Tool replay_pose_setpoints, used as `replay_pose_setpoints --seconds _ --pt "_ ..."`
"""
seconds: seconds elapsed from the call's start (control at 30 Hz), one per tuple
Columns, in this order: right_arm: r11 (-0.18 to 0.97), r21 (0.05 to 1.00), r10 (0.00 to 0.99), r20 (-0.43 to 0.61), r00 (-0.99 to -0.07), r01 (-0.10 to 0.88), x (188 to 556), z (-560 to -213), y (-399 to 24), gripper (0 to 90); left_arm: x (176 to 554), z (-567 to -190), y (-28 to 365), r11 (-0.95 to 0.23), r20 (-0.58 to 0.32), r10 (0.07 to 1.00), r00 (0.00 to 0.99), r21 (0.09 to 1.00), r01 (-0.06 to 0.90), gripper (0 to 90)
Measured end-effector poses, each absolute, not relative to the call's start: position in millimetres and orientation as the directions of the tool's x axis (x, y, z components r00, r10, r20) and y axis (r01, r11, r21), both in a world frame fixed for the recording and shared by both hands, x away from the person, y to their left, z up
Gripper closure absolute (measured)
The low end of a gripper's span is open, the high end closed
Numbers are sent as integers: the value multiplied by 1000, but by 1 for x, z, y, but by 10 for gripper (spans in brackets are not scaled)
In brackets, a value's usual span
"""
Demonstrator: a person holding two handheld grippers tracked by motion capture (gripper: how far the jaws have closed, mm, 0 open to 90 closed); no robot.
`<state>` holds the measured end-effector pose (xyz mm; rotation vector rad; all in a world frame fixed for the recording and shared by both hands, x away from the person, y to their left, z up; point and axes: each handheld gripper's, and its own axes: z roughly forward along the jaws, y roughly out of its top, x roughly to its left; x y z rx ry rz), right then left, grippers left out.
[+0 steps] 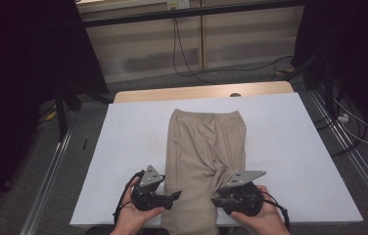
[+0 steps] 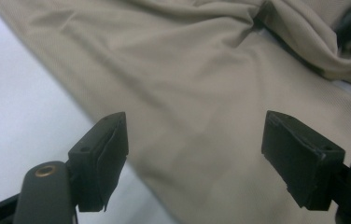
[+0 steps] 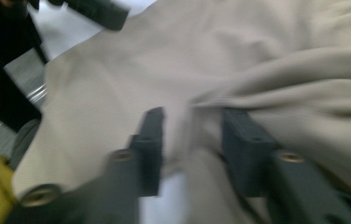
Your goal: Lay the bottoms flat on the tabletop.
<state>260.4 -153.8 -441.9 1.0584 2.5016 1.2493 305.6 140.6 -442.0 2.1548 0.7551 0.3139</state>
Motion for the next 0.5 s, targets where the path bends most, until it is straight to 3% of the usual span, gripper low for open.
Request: replay_pose_setpoints --seconds 0.07,0.17,0.27,0.37,0.5 --pt "361 771 677 169 -716 524 260 -435 -170 473 308 -440 132 -486 -29 601 799 780 394 241" --pt "310 797 717 161 -678 518 260 -426 -193 465 313 -436 114 -479 -49 571 820 791 380 264" --pt "276 806 760 151 -633 523 265 -423 -215 580 318 -431 93 -471 -77 538 840 799 375 360" --pt "247 808 778 164 -606 535 275 -424 -229 673 323 -430 70 -484 -113 495 862 787 382 392" --pt "289 772 809 119 -575 566 299 -432 -230 666 328 -436 39 -534 -135 471 872 743 404 382"
